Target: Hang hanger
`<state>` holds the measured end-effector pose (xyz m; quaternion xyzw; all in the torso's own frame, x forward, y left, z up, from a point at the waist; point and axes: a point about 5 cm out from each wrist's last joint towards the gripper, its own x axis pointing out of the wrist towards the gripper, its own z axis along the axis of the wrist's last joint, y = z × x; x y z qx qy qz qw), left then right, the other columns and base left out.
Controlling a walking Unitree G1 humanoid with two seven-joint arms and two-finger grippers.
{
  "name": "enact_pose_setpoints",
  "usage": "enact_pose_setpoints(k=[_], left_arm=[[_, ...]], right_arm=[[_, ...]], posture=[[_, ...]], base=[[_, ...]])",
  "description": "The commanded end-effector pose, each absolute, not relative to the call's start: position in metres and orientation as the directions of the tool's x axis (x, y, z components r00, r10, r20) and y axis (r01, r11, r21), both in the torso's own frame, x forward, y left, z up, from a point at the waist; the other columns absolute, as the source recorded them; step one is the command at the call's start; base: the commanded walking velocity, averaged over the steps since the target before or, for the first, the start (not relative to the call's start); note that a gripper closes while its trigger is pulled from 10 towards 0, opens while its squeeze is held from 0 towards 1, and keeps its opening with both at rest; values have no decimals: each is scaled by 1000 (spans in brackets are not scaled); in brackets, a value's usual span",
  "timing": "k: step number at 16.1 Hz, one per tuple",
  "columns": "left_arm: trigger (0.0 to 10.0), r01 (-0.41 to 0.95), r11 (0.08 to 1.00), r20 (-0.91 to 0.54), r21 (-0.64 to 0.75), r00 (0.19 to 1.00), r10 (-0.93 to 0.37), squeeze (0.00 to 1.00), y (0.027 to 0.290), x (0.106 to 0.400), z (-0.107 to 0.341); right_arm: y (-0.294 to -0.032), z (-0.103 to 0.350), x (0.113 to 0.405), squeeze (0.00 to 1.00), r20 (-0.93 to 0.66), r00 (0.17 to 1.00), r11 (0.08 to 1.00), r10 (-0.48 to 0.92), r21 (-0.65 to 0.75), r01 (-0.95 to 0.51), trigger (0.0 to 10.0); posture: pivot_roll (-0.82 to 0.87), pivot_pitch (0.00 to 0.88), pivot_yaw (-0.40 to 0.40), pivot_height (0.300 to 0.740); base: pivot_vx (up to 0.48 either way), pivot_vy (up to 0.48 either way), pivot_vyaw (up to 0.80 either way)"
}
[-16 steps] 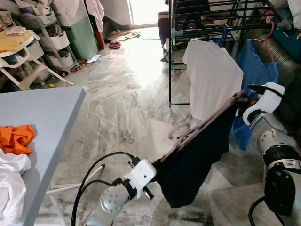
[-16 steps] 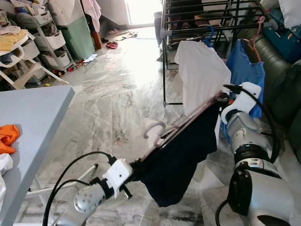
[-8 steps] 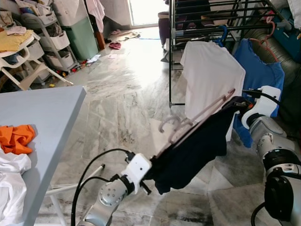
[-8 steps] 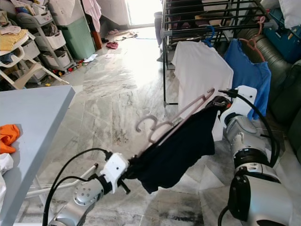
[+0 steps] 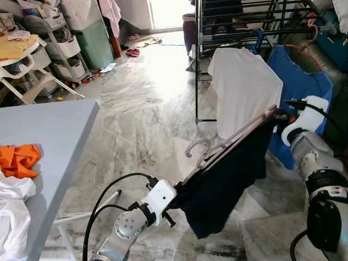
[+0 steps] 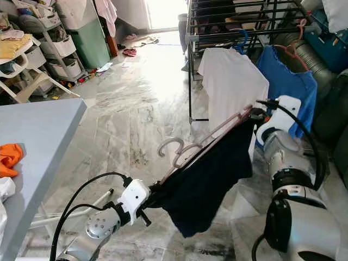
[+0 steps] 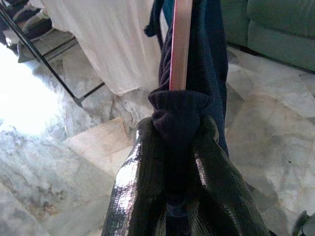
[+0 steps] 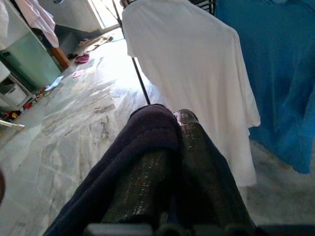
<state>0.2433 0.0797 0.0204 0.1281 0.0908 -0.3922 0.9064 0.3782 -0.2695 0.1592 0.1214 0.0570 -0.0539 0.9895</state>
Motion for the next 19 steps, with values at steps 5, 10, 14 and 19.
enact_pose_setpoints(k=[5,10,14,19], left_arm=[[0,711,688,-469,148,663,-584,0,119,226,-18],[0,684,721,-520,111,659,-544,0,123,223,-27],[0,592,804,-461,65,732,-502,0,123,238,-17],[0,592,804,-461,65,732,-502,0,123,238,-17]], right_arm=[[-292,219,385,0,82,978,958,-190,233,167,0],[-283,222,387,0,102,991,985,-91,156,74,0],[-278,210,384,0,63,998,995,2,102,-9,0],[-278,210,384,0,63,998,995,2,102,-9,0]], posture=[[-137,0,103,740],[-136,0,102,740],[-136,0,101,740],[-136,0,101,740]], base=[[0,0,0],[0,0,0],[0,0,0],[0,0,0]])
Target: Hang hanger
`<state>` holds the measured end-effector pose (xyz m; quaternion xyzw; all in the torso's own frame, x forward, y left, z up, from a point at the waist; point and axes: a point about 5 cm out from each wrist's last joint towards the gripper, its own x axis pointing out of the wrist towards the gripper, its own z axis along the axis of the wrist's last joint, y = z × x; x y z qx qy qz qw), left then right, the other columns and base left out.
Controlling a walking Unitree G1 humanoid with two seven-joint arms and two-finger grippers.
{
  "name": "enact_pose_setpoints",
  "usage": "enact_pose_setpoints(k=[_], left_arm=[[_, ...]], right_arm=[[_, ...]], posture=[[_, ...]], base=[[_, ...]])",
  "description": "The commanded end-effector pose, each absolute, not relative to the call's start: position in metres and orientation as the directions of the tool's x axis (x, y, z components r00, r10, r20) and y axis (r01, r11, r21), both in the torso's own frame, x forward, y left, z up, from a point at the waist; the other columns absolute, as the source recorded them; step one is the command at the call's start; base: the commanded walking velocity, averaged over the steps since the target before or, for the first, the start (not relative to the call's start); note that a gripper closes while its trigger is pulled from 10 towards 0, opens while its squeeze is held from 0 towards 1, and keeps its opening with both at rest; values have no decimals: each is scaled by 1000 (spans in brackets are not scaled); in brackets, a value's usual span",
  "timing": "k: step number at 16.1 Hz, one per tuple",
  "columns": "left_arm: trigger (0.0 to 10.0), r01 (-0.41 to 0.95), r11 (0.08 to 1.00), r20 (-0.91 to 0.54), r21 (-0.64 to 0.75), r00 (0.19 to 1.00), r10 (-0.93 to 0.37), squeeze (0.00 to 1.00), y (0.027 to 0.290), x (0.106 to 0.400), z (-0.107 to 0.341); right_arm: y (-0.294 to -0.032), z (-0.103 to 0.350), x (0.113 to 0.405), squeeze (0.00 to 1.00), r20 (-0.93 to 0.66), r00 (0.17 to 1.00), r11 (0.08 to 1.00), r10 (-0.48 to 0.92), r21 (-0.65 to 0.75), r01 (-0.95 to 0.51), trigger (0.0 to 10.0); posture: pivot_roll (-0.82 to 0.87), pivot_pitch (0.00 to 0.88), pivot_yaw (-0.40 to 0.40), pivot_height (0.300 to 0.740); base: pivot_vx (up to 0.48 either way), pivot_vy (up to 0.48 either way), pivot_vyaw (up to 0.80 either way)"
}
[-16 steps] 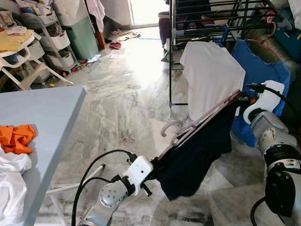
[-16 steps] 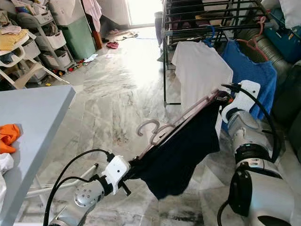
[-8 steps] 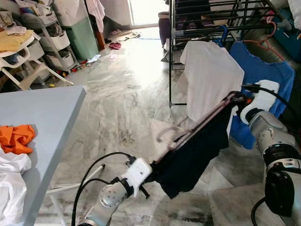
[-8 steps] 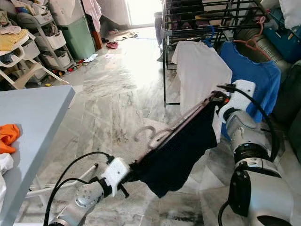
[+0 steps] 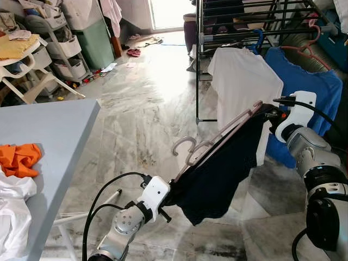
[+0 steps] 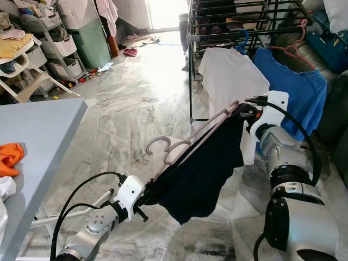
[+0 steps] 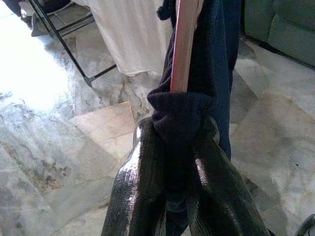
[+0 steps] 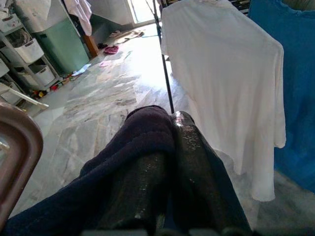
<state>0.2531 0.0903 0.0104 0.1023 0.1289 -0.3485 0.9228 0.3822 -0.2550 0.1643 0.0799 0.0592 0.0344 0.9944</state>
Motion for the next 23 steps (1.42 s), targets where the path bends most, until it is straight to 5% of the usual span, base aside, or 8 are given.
enact_pose_setpoints(k=[1,10,11,12,15,23], left_arm=[[0,592,804,-461,65,732,-502,0,123,238,-17],[0,592,804,-461,65,732,-502,0,123,238,-17],[0,578,811,-415,92,763,-496,0,119,245,-5],[0,578,809,-403,104,769,-497,0,117,246,-2],[0,506,855,-332,110,830,-448,0,117,257,8],[0,495,865,-340,81,830,-443,0,110,257,5]], right_arm=[[-278,210,384,0,63,998,995,2,102,-9,0],[-278,210,384,0,63,998,995,2,102,-9,0],[-252,200,383,0,47,980,978,191,74,-194,0],[-246,198,383,0,47,971,969,233,72,-236,0],[-223,153,371,0,-22,979,978,202,56,-200,0],[-192,88,343,0,-165,981,994,105,55,-97,0]], posture=[[-136,0,101,740],[-136,0,101,740],[-136,0,95,740],[-136,0,95,740],[-137,0,100,740],[-141,0,89,740]], base=[[0,0,0],[0,0,0],[0,0,0],[0,0,0],[0,0,0],[0,0,0]])
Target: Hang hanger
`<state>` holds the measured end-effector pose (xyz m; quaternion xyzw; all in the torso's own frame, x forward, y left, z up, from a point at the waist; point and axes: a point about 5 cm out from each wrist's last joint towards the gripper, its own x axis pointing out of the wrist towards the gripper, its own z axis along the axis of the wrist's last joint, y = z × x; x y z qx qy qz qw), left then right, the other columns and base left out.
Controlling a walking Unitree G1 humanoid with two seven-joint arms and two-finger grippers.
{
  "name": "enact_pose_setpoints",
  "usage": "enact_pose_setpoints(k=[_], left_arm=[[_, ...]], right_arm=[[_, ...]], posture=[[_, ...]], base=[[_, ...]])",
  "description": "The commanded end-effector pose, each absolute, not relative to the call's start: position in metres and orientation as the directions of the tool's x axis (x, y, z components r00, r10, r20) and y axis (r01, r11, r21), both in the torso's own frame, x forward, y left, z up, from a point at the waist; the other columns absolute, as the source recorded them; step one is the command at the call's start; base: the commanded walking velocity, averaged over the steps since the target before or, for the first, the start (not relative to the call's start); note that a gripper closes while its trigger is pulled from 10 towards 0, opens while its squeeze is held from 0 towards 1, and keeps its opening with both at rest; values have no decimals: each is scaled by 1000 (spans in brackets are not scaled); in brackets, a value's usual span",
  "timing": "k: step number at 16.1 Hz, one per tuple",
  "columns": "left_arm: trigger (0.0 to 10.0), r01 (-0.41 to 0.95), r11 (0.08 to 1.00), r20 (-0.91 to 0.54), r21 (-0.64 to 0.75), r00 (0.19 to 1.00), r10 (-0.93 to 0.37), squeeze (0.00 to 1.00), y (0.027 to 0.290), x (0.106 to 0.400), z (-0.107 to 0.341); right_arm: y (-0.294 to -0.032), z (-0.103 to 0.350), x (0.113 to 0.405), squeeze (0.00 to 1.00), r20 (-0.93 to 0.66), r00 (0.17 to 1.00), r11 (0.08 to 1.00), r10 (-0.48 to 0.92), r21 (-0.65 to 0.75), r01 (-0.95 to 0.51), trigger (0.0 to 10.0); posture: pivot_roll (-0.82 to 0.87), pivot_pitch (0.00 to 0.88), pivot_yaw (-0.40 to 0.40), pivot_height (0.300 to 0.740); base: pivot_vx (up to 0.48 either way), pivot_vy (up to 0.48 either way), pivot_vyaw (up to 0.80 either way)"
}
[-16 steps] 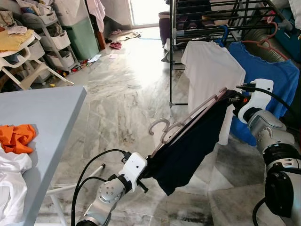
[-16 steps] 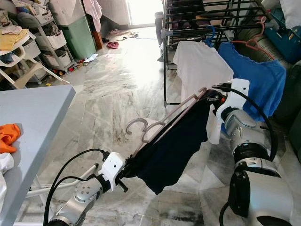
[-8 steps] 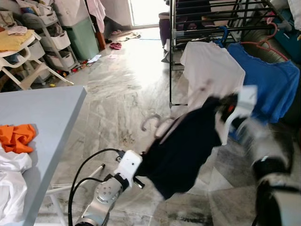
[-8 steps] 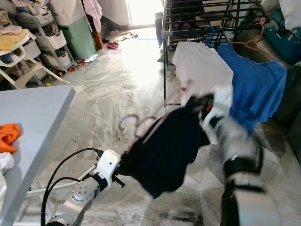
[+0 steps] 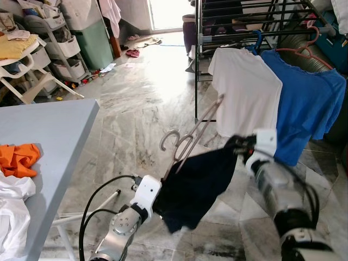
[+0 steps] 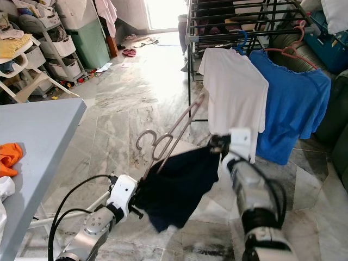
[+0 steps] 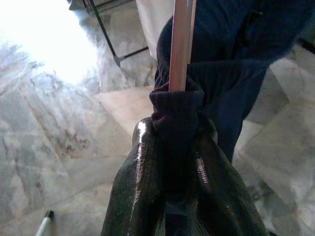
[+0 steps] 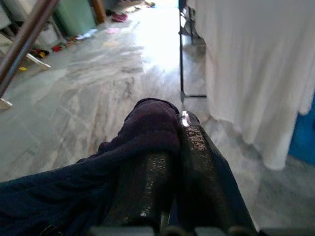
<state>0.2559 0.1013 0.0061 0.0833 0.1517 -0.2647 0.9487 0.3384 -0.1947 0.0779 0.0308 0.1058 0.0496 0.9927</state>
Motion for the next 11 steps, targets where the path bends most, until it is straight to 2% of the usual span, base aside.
enact_pose_setpoints(k=[1,6,11], left_arm=[[0,501,861,-347,93,827,-443,0,110,255,3],[0,515,855,-322,57,820,-473,0,114,251,5],[0,546,837,-330,37,797,-505,0,109,245,3]], right_arm=[[-195,87,344,0,-175,981,995,80,75,-68,0],[-220,99,355,0,-202,976,990,-79,98,100,0],[-222,122,371,0,-146,980,981,-134,119,152,0]], posture=[[-141,0,89,740],[-152,0,94,740],[-154,0,96,740]], base=[[0,0,0],[0,0,0],[0,0,0]])
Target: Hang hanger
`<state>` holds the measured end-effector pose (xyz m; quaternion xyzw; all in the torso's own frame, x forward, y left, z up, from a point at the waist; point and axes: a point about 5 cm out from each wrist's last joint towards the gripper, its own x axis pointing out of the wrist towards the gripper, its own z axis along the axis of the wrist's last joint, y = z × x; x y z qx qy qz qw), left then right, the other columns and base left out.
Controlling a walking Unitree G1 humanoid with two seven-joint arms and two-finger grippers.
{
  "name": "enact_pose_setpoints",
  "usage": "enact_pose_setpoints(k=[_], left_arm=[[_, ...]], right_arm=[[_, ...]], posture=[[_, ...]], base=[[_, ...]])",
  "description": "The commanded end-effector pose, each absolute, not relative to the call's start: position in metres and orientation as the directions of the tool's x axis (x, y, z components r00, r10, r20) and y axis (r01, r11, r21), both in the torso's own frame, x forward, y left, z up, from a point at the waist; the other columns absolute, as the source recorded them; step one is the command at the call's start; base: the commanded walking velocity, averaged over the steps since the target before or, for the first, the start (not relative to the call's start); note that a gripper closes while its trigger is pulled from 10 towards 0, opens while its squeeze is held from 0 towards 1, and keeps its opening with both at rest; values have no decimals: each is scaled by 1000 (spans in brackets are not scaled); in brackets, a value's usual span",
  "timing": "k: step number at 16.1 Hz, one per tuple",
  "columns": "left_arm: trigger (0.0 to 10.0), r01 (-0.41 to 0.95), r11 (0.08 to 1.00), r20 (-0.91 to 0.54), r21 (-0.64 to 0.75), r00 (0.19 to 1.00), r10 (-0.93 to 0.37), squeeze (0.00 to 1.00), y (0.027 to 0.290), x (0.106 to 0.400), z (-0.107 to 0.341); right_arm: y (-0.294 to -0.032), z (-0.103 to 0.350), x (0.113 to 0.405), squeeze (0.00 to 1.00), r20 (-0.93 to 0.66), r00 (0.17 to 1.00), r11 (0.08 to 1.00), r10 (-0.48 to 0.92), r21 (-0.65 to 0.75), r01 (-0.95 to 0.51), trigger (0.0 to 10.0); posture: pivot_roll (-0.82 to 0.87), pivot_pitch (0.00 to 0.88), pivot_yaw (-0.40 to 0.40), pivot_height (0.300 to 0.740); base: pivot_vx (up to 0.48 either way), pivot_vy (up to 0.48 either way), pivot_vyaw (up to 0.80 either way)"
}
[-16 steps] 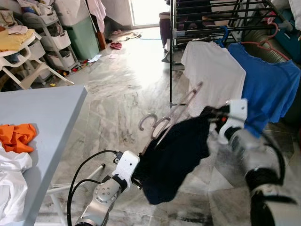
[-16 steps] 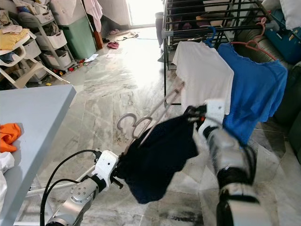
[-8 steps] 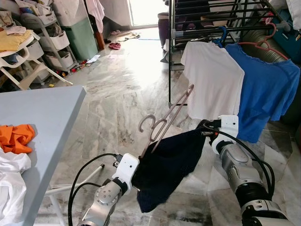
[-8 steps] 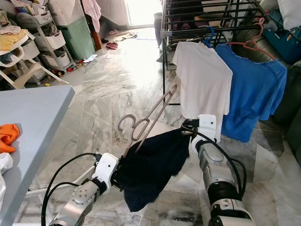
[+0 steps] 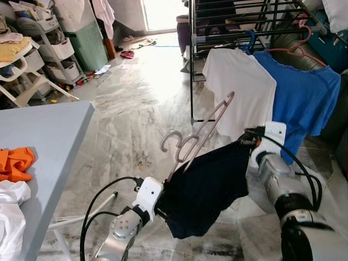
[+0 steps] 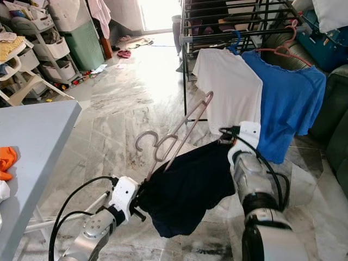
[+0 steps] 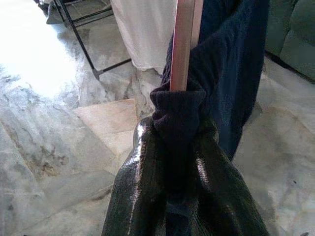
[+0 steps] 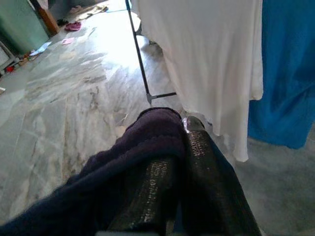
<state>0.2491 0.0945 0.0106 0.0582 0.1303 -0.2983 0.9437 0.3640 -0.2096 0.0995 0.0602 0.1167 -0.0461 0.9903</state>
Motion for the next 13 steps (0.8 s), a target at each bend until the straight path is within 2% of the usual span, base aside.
enact_pose_setpoints(k=[1,3,5,10,13], left_arm=[[0,561,827,-358,33,779,-514,0,109,242,-2],[0,624,782,-398,6,719,-570,0,106,234,-8],[0,652,758,-392,-4,696,-601,0,103,232,-8],[0,678,734,-400,-35,664,-632,0,100,230,-10],[0,707,704,-437,-60,616,-655,0,99,224,-17]], right_arm=[[-222,129,375,0,-130,983,981,-129,126,146,0],[-217,142,381,0,-81,994,992,-68,97,76,0],[-216,148,383,0,-55,998,997,-33,71,37,0],[-229,159,385,0,-26,998,997,-56,57,58,0],[-227,169,388,0,3,1000,999,7,52,-7,0]], posture=[[-154,0,95,740],[-153,0,91,740],[-154,0,89,740],[-161,0,93,740],[-164,0,94,740]], base=[[0,0,0],[0,0,0],[0,0,0],[0,0,0],[0,0,0]])
